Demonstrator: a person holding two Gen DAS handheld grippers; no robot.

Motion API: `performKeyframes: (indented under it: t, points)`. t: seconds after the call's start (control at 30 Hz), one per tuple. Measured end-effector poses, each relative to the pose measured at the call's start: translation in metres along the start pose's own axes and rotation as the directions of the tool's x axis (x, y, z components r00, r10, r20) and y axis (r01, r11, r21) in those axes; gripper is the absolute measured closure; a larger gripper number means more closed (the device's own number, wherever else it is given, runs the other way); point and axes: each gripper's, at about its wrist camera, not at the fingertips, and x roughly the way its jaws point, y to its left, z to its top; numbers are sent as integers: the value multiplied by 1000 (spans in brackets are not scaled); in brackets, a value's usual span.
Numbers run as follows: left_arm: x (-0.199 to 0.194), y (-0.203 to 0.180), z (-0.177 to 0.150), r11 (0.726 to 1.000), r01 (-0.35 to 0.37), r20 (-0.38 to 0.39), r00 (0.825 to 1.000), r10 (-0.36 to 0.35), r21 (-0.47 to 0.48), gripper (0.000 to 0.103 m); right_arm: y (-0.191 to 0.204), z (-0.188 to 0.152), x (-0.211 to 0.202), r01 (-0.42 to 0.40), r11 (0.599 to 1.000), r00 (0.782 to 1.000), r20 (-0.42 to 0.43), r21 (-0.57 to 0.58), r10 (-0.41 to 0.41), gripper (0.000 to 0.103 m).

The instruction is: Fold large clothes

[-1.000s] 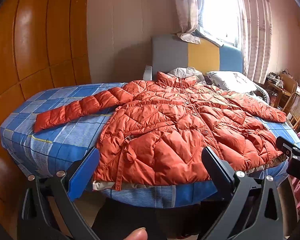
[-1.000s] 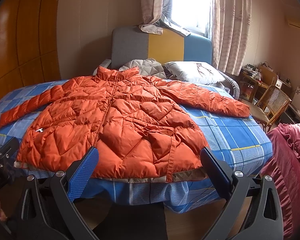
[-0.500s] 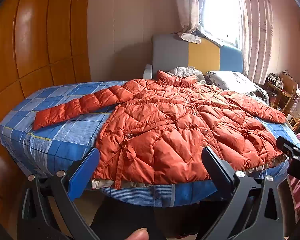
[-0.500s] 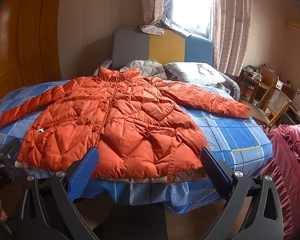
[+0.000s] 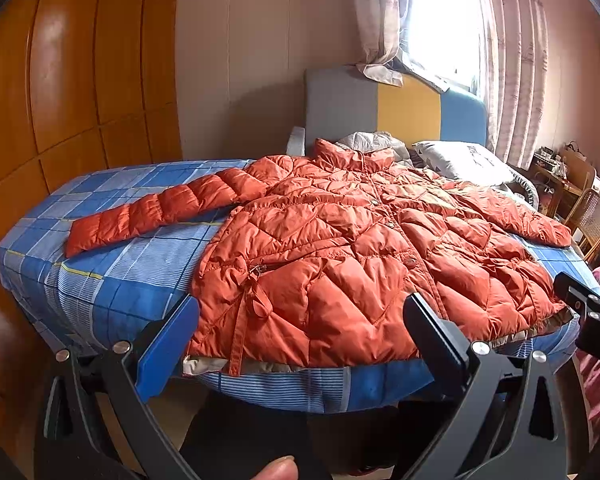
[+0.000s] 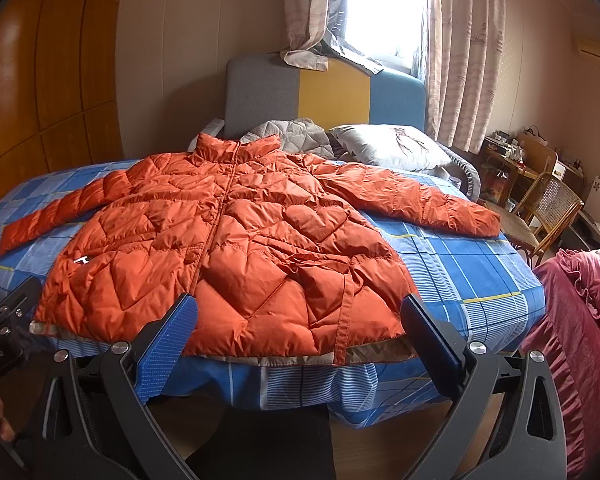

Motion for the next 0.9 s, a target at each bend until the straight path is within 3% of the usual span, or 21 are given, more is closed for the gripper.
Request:
performKeyframes:
  t: [0.9]
  points:
    - [18,0,-2,1000,2,-59,998,-2,-10,2,-8,-6,6,-7,1000,1000,-30,14,7,3]
